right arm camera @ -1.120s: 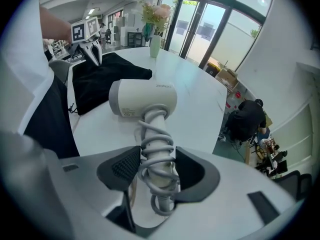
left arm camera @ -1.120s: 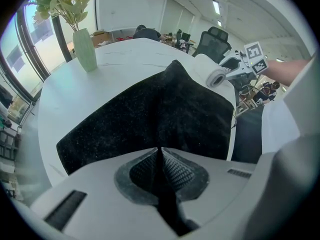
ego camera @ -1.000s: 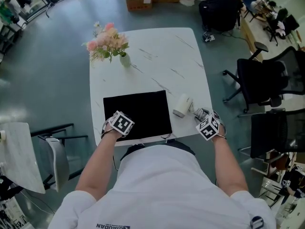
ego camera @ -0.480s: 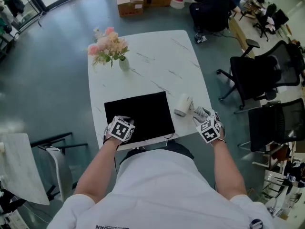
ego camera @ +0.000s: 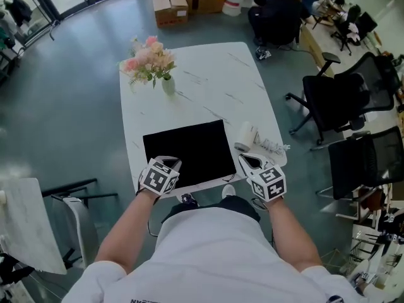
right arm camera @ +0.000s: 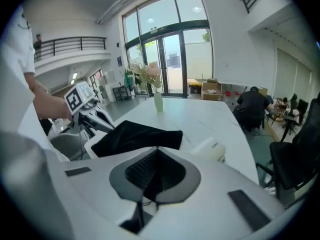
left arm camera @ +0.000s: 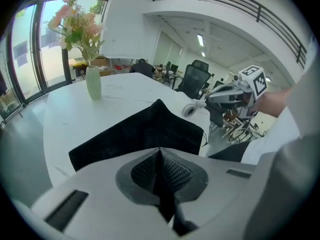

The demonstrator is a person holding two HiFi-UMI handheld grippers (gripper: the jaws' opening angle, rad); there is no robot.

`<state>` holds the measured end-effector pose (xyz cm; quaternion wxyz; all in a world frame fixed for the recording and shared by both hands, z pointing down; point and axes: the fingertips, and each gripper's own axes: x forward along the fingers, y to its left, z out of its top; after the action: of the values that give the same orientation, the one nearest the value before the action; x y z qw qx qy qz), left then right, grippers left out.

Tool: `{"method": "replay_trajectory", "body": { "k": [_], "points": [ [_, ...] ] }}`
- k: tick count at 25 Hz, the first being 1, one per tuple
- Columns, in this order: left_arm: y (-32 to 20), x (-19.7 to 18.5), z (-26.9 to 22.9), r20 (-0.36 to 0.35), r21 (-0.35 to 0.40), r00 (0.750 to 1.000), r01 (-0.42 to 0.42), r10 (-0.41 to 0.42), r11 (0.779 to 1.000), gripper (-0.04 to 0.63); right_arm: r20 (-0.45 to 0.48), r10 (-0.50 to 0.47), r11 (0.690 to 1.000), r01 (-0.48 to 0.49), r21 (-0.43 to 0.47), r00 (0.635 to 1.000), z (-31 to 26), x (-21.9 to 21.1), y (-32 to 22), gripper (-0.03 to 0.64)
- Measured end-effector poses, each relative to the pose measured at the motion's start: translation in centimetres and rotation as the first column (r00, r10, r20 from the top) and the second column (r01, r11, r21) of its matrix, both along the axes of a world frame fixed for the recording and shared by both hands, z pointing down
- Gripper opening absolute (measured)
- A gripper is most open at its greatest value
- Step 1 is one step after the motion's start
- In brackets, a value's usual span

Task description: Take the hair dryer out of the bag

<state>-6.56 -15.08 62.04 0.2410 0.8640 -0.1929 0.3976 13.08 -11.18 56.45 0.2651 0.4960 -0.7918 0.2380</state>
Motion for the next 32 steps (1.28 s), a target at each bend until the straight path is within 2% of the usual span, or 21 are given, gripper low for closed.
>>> {"method": "replay_trajectory", "body": {
  "k": [2, 4, 10, 15, 20, 25, 28, 32],
  "points": [
    [0.3, 0.1, -1.1, -0.048, -0.002, 0.997, 0.056, -0.056, 0.998, 0.018, 0.07, -0.02, 1.0, 0.021, -0.001, 0.997, -0.7, -1.5, 0.0, 0.017],
    [0.9, 0.3, -2.3, -0.089, -0.001, 0.99, 0.108, -0.107, 0.994, 0.017, 0.095, -0.058, 0.998, 0.057, 0.007, 0.994, -1.3, -2.6, 0.4, 0.015],
    [4.9, 1.9, -4.9, -0.147, 0.02, 0.963, 0.231, -0.226, 0.973, 0.017, 0.168, -0.182, 0.982, 0.171, 0.075, 0.969, -4.1, -3.6, 2.9, 0.015],
    [9.4, 4.5, -6.3, -0.196, 0.019, 0.931, 0.318, -0.308, 0.948, 0.017, 0.16, -0.27, 0.957, 0.247, 0.15, 0.95, -6.3, -2.2, 6.0, 0.016],
    [14.7, 6.9, -6.9, -0.236, 0.037, 0.909, 0.36, -0.342, 0.932, 0.017, 0.193, -0.356, 0.925, 0.317, 0.208, 0.914, -7.1, -0.9, 10.3, 0.015],
    [19.1, 7.7, -7.8, -0.24, 0.07, 0.897, 0.398, -0.371, 0.915, 0.017, 0.231, -0.359, 0.929, 0.321, 0.187, 0.904, -6.7, 0.6, 13.6, 0.017],
    [20.8, 7.3, -8.3, -0.23, 0.081, 0.896, 0.407, -0.381, 0.91, 0.017, 0.222, -0.387, 0.92, 0.356, 0.166, 0.895, -6.3, 0.5, 15.3, 0.017],
    [21.0, 6.2, -9.2, -0.229, 0.103, 0.894, 0.415, -0.384, 0.904, 0.017, 0.182, -0.394, 0.913, 0.361, 0.189, 0.901, -6.6, -0.2, 16.3, 0.015]
  ]
}}
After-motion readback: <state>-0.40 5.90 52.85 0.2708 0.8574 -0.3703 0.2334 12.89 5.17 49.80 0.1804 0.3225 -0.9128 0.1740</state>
